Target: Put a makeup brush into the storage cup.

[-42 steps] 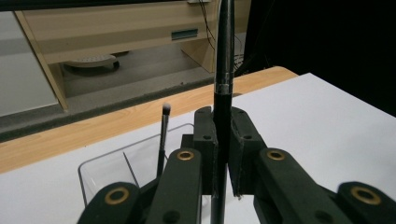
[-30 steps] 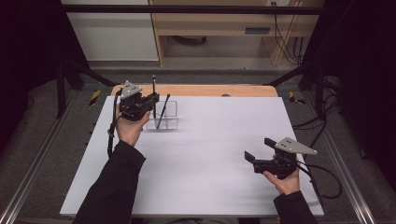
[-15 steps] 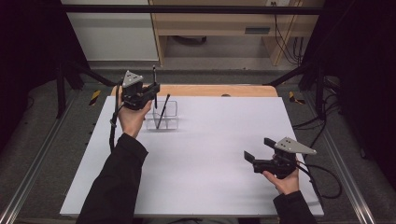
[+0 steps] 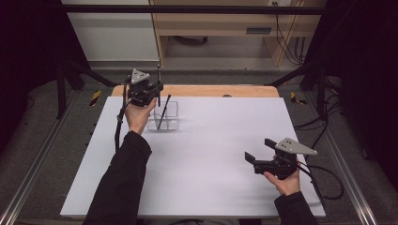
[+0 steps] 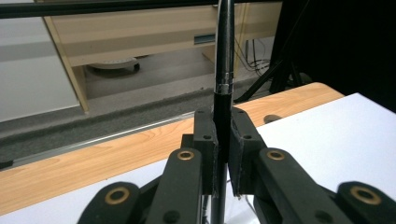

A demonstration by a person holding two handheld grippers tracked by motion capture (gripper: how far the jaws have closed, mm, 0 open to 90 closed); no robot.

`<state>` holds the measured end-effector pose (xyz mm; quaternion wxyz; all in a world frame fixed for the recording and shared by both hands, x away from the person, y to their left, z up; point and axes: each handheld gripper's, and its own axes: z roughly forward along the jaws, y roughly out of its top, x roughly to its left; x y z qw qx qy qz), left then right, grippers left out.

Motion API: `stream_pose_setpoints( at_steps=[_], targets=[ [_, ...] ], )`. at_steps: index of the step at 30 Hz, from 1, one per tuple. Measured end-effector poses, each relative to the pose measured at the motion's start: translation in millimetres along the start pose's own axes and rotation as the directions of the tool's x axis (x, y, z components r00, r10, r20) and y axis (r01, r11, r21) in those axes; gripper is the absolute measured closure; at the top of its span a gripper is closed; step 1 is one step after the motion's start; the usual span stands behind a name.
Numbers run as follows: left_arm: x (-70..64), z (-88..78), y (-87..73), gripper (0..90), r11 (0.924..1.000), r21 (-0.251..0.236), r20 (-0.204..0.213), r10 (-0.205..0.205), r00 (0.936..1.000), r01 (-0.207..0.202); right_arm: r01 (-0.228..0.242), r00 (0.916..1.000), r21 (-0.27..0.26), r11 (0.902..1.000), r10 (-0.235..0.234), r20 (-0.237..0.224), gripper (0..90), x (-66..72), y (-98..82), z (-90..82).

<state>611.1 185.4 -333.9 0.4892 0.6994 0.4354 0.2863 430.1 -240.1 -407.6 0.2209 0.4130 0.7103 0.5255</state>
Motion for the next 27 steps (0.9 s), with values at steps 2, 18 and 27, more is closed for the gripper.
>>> stream_pose_setpoints(
  at_steps=[2, 18, 27],
  targets=[
    [1.8, 3.9, -2.6, 83.3, 0.9999, 0.009, 0.001, -0.013, 0.9999, 0.013, -0.001, 1.0, -0.002, 1.0, 0.001, 0.0, 5.4, -0.2, 0.2, -0.5],
    [9.0, 17.5, -25.3, 83.4, 0.9985, 0.053, -0.014, -0.011, 0.9999, 0.011, 0.0, 1.0, 0.003, 1.0, 0.0, -0.002, 5.5, 1.0, -0.4, 1.1],
    [6.7, 17.0, -37.0, 83.4, 0.9986, 0.054, -0.007, -0.002, 1.0, 0.002, 0.007, 1.0, 0.006, 1.0, -0.007, -0.004, 5.5, 1.1, -0.8, 1.5]
  ],
)
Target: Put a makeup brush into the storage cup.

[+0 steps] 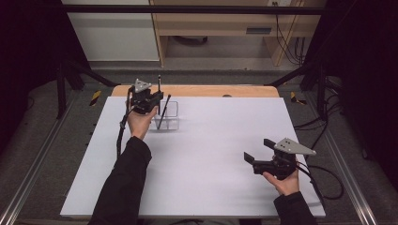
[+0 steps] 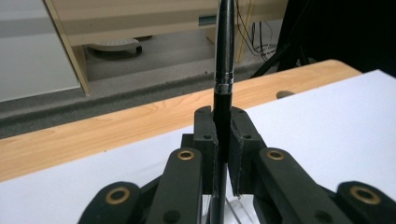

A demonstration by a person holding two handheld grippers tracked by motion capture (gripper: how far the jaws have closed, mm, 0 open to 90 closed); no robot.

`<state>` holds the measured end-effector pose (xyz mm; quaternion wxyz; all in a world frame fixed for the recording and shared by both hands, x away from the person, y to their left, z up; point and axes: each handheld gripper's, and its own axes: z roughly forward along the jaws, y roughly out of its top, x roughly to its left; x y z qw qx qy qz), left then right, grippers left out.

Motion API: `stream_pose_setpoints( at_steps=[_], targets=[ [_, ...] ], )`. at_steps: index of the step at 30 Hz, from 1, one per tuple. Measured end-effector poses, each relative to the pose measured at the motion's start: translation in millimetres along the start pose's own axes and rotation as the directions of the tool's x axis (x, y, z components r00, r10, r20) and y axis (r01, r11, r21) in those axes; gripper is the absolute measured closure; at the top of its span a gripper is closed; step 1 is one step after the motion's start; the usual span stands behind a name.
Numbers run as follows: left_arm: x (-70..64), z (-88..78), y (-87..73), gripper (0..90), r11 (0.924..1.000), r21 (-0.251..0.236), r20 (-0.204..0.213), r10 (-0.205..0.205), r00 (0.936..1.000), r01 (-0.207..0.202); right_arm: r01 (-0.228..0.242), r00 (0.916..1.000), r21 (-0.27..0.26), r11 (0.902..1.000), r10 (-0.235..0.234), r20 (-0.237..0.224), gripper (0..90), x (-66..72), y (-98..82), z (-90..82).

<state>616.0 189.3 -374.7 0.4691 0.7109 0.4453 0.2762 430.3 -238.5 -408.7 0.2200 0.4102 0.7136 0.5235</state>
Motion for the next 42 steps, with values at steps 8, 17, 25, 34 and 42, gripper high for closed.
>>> stream_pose_setpoints(
  at_steps=[8, 17, 25, 34, 42],
  targets=[
    [-0.6, -0.1, -9.5, 83.4, 0.9999, 0.004, 0.0, 0.011, 0.9999, -0.011, -0.002, 1.0, 0.001, 1.0, 0.002, 0.0, 5.5, 0.6, -0.3, 0.9],
    [0.3, 2.1, -25.9, 83.4, 0.9994, 0.03, -0.003, 0.018, 0.9998, -0.018, 0.0, 1.0, 0.0, 1.0, 0.0, 0.0, 5.6, 0.9, 0.2, 0.5],
    [0.7, 0.5, -31.8, 83.4, 0.9989, 0.043, -0.002, 0.018, 0.9998, -0.018, -0.002, 1.0, -0.006, 1.0, 0.002, -0.004, 5.6, 1.8, 0.8, 0.4],
    [-2.9, -7.5, -33.3, 77.8, 0.9982, 0.044, 0.016, 0.04, 0.9991, -0.041, 0.0, 1.0, -0.005, 1.0, 0.0, -0.004, 5.6, 2.7, 1.0, 0.8],
    [-3.8, -25.0, -25.8, 56.9, 0.9996, 0.002, 0.009, 0.027, 0.9996, -0.027, 0.0, 1.0, -0.006, 1.0, 0.0, -0.005, 5.6, 3.0, 1.8, 0.1]
  ],
)
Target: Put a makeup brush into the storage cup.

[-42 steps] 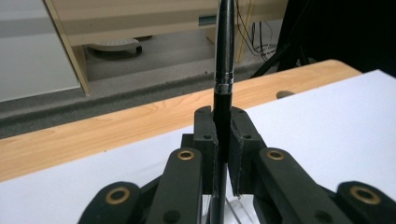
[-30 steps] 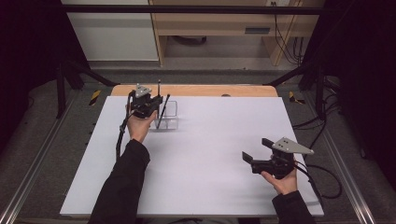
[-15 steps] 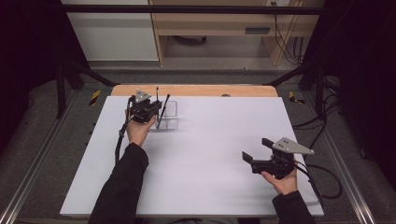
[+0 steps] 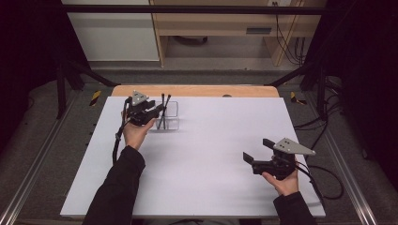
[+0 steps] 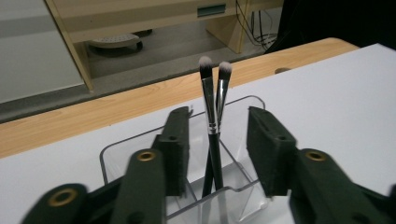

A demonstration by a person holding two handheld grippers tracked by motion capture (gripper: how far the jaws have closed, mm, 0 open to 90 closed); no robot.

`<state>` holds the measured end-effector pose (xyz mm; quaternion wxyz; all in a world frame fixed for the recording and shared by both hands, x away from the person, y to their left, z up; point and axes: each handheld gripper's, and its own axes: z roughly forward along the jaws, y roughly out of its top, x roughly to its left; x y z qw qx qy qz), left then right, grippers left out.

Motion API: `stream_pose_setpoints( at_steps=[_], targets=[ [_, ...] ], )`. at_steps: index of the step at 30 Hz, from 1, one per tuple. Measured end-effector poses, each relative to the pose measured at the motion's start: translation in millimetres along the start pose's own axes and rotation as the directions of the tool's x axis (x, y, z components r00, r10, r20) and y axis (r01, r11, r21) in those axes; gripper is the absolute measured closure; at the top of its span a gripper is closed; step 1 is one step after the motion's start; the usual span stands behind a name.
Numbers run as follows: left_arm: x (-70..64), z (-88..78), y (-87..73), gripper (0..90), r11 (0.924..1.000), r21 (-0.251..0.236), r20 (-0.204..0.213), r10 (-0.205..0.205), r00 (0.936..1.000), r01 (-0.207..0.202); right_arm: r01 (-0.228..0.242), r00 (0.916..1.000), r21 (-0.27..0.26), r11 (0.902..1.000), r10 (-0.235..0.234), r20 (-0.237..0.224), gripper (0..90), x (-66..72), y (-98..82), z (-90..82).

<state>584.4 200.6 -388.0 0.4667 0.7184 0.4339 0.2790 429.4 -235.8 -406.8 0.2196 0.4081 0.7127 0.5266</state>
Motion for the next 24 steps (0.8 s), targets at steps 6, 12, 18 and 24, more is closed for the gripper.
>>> stream_pose_setpoints(
  at_steps=[6, 12, 18, 24],
  targets=[
    [-5.2, -16.1, 6.4, 43.8, 0.9991, -0.042, 0.031, 0.003, 0.9995, -0.001, -0.002, 1.0, -0.006, 1.0, 0.002, 0.001, 5.5, 0.0, 0.6, -0.3],
    [-13.5, -33.0, 9.4, 30.2, 0.9975, -0.068, 0.075, 0.027, 0.9968, -0.022, 0.002, 1.0, -0.004, 1.0, -0.002, 0.009, 5.3, -0.5, 0.7, -0.5],
    [-20.2, -51.5, 4.9, 19.2, 0.995, -0.091, 0.115, 0.051, 0.992, -0.041, 0.003, 0.9999, -0.01, 0.9999, -0.003, 0.01, 5.1, -1.1, 1.4, -2.0],
    [-24.3, -70.3, -5.1, 15.5, 0.9944, -0.09, 0.14, 0.067, 0.9878, -0.054, 0.003, 0.9999, -0.008, 1.0, -0.003, 0.012, 4.9, -1.3, 1.6, -2.4]
  ],
)
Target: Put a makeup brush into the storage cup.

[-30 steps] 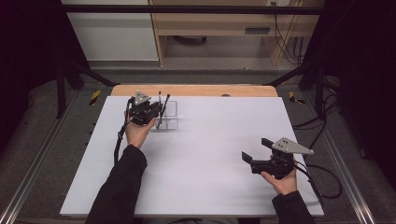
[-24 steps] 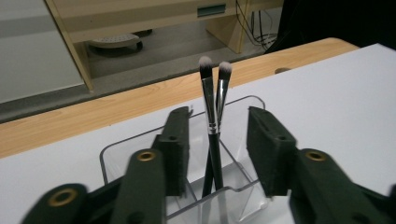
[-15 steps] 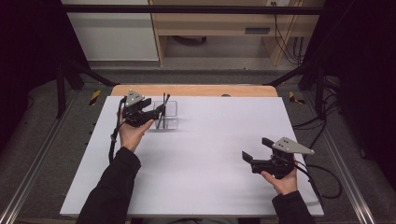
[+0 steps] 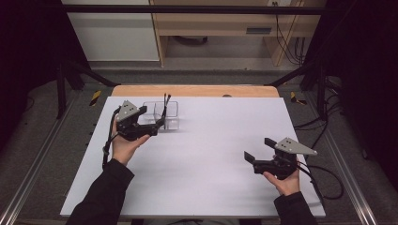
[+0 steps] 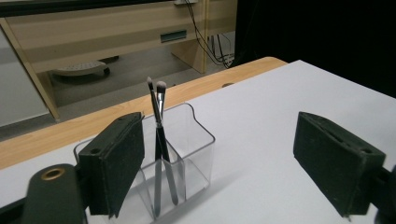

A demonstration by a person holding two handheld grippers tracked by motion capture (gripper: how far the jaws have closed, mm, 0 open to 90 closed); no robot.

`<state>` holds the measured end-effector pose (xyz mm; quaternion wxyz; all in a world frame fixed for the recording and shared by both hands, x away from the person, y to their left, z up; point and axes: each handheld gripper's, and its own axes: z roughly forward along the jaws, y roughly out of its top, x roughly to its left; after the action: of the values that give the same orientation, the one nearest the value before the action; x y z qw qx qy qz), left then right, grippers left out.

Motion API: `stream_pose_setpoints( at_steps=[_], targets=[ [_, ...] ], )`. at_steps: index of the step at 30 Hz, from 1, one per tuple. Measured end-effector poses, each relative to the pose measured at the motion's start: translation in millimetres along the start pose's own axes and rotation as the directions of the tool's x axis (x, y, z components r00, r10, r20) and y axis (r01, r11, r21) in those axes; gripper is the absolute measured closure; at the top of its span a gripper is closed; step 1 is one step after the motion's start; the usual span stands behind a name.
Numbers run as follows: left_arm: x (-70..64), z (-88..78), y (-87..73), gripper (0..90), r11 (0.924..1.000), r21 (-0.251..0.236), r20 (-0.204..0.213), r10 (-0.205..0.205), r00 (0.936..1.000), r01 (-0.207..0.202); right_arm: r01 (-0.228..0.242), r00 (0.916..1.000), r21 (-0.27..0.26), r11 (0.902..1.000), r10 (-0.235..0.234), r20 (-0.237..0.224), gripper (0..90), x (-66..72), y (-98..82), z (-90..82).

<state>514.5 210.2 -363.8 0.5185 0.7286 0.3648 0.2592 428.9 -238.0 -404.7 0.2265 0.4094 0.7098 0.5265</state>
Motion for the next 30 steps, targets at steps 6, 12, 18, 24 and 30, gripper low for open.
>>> stream_pose_setpoints(
  at_steps=[6, 12, 18, 24, 30],
  targets=[
    [-6.3, -16.4, -7.4, 14.4, 0.9996, 0.01, 0.014, 0.027, 0.9995, -0.027, 0.004, 1.0, -0.001, 1.0, -0.004, -0.001, 4.9, -0.4, 0.4, -1.1],
    [-12.5, -30.2, -17.5, 14.0, 0.9994, 0.008, 0.036, 0.032, 0.9988, -0.032, 0.004, 1.0, -0.003, 1.0, -0.004, 0.001, 4.8, -0.7, 0.6, -1.7],
    [-14.2, -42.3, -27.4, 13.8, 0.9997, 0.001, 0.039, 0.024, 0.9989, -0.024, 0.003, 1.0, 0.002, 1.0, -0.003, 0.003, 4.7, 0.2, -0.1, -0.7],
    [-14.5, -52.5, -39.5, 13.6, 0.9998, -0.001, 0.026, 0.019, 0.9995, -0.019, 0.001, 1.0, -0.001, 1.0, -0.001, 0.002, 4.7, 0.3, 0.1, -1.1],
    [-10.6, -61.3, -50.8, 13.7, 1.0, -0.003, 0.017, -0.009, 0.9998, 0.009, 0.007, 1.0, 0.007, 1.0, -0.007, 0.001, 4.7, 0.6, -0.6, -1.7]
  ],
)
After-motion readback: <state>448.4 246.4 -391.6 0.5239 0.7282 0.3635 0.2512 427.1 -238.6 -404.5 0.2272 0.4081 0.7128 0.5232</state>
